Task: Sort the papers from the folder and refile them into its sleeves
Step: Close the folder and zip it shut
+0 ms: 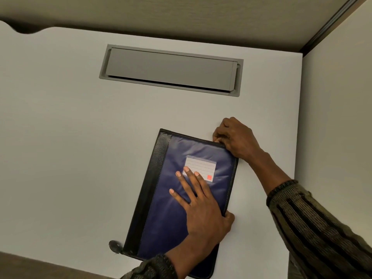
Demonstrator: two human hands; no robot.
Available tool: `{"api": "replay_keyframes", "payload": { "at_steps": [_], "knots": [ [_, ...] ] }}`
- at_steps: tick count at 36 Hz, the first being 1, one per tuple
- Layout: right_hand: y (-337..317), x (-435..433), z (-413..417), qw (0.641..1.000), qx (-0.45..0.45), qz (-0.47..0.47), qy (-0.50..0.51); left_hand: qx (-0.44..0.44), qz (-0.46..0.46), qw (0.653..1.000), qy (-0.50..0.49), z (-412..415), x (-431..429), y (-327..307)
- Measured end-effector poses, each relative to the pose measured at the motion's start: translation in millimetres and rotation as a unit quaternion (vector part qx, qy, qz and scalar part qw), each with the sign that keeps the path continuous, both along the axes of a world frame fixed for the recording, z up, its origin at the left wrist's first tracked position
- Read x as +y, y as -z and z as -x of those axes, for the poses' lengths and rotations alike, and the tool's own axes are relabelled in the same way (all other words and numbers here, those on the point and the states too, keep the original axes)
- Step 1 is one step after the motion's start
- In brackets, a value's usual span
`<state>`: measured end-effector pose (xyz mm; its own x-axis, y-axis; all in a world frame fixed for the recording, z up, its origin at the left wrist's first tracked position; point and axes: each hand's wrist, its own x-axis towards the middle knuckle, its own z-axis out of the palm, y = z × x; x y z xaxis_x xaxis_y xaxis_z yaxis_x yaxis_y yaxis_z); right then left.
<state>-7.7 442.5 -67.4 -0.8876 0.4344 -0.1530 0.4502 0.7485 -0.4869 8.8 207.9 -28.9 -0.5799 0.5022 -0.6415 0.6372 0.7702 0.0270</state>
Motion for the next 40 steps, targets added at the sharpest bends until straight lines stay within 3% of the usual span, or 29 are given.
{"api": "replay_keyframes", "payload": {
  "at_steps": [8,16,26,33,40],
  "knots": [
    [-4.3,-7.1,38.0,0.998,-0.002,-0.003,-0.057,-0.005,0.002,1.000,0.001,0.6,0.4,-1.0],
    [0.7,-12.1,30.4,0.999,0.007,-0.005,-0.032,0.011,-0.002,1.000,0.011,-1.1,-1.3,3.9],
    [5.8,-1.0,-9.3,0.999,0.008,0.017,0.026,0.041,-0.150,0.983,-0.101,31.6,-19.1,1.4],
    [-0.8,-1.0,5.8,0.999,0.000,0.022,-0.025,0.025,-0.062,0.996,-0.061,86.5,-10.4,7.7],
    [-7.6,-15.7,56.4,0.995,0.005,0.003,-0.099,0.031,-0.052,0.997,-0.048,87.4,-12.6,8.2]
  ]
}}
